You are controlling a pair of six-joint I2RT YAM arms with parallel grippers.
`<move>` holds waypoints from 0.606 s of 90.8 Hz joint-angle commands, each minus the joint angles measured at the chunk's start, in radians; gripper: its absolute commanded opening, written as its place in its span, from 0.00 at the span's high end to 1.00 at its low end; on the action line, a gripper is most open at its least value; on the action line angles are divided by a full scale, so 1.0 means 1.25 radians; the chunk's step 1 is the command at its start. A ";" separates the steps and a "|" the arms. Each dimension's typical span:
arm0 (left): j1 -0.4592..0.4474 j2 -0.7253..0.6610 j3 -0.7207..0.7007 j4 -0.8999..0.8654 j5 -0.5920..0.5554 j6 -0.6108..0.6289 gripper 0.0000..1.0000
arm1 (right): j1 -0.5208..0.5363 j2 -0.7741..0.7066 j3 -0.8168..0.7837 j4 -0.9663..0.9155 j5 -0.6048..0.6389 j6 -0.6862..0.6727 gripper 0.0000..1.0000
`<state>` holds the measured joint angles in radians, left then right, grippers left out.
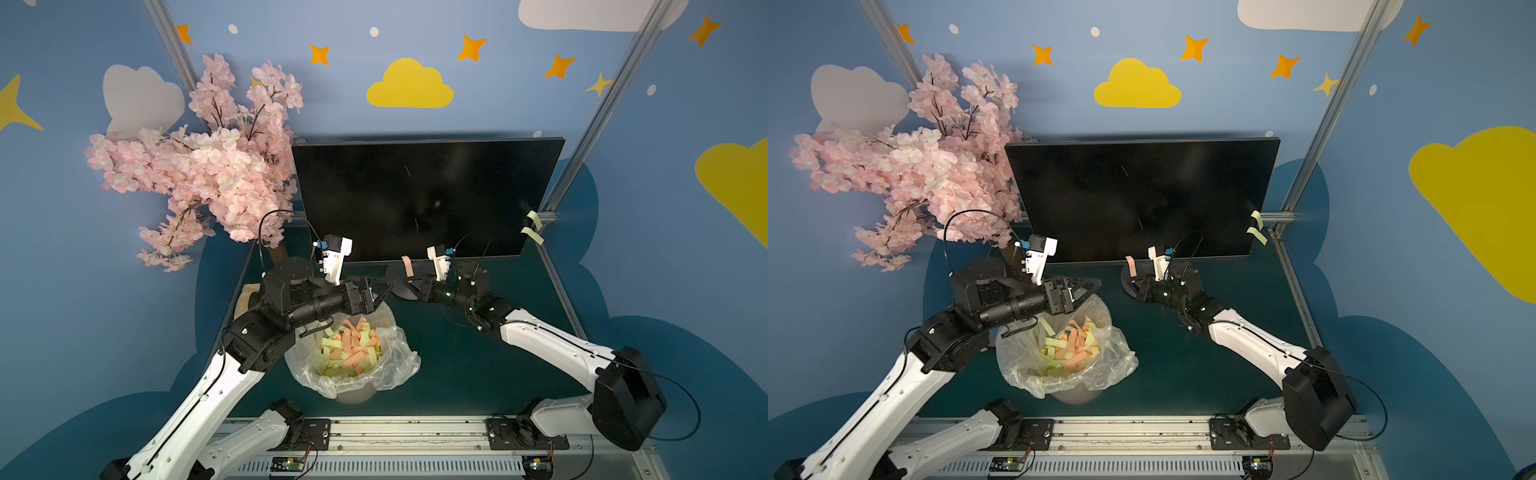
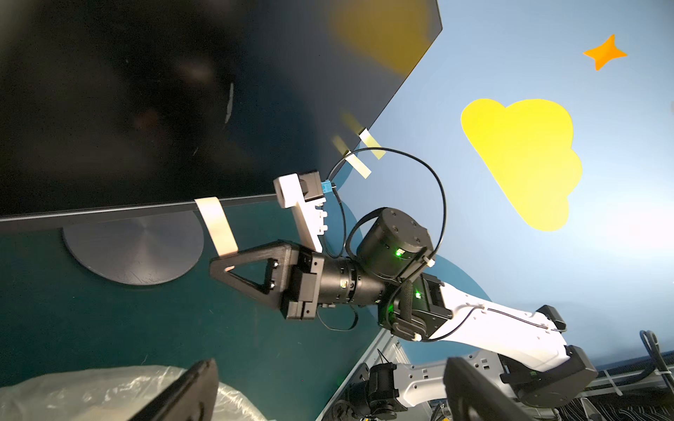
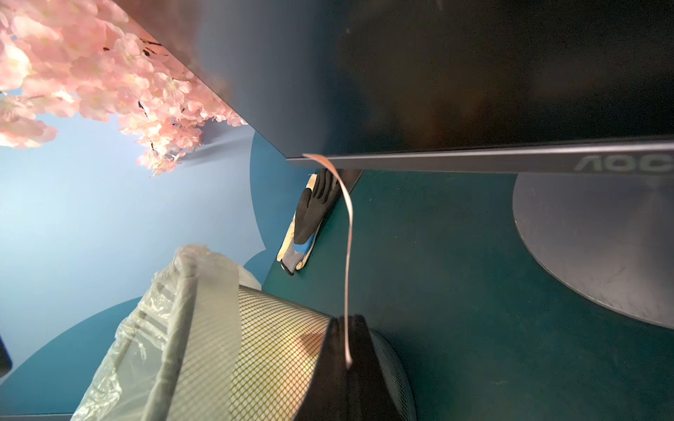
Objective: Remove the sticky note from the monitor
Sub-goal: Tear off the sticky note from the monitor, then place the sticky note in the trash bin.
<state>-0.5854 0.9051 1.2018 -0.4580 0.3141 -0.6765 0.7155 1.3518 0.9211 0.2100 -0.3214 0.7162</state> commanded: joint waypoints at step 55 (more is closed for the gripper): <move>0.006 -0.203 -0.029 -0.180 -0.183 0.022 0.00 | 0.218 -0.046 0.322 -0.422 0.065 -0.280 1.00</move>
<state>-0.5827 0.6769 1.1736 -0.6456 0.1619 -0.6590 0.9401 1.2751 1.2633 -0.2398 -0.2691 0.4480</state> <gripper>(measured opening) 0.998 0.048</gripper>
